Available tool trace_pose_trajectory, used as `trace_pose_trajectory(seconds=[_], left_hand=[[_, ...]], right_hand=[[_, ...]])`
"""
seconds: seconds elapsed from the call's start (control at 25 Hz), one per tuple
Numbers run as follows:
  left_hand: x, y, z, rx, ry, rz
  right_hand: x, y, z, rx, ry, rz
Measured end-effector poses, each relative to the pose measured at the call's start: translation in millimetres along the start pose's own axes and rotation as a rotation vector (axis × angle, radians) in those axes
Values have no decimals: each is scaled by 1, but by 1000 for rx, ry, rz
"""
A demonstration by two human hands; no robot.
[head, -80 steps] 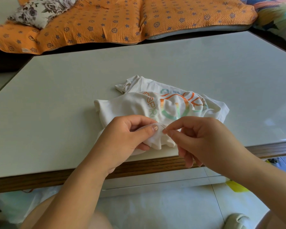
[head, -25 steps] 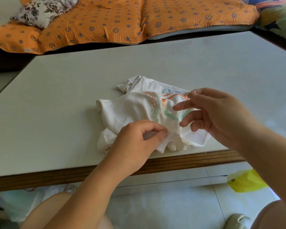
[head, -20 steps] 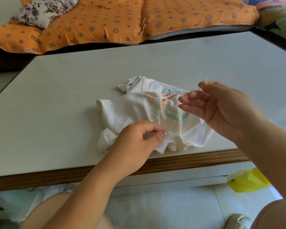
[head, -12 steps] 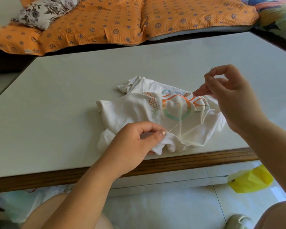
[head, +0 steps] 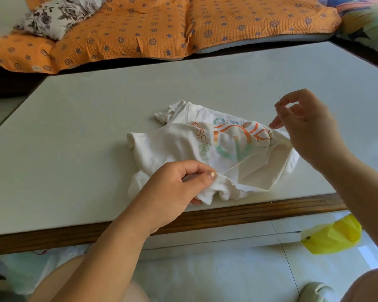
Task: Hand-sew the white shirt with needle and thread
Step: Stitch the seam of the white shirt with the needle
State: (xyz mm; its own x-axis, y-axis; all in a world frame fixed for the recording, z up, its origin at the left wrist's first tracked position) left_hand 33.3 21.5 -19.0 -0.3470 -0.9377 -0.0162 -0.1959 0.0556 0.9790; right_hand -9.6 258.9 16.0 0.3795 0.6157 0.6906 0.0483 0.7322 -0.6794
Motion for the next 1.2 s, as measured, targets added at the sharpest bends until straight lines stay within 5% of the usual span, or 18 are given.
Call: trace_pose_trajectory(seconds=[0.32,0.72,1.2], left_hand=[[-2,3,-1,-48,7,-16],[9,6,-2,-44,39,-8],[11,10,-4,-97,37,56]], right_hand=[[-19,-45,-83,79,-510,134],[-22,-39,-83,-89,-518,359],[-16,-34,-80,33,-598,78]])
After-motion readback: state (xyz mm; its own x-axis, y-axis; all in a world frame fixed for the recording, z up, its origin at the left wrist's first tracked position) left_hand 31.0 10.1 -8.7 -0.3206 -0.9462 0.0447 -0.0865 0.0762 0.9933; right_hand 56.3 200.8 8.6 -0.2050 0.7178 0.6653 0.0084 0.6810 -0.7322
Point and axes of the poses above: each hand's wrist, its own z-axis towards the middle knuckle, its own x-axis out of the back of the hand, y = z × x, the point moved 3 cm from there along z, towards the middle knuckle, and after that the axes turned 13 degrees about -z, right-handed, at the moved point
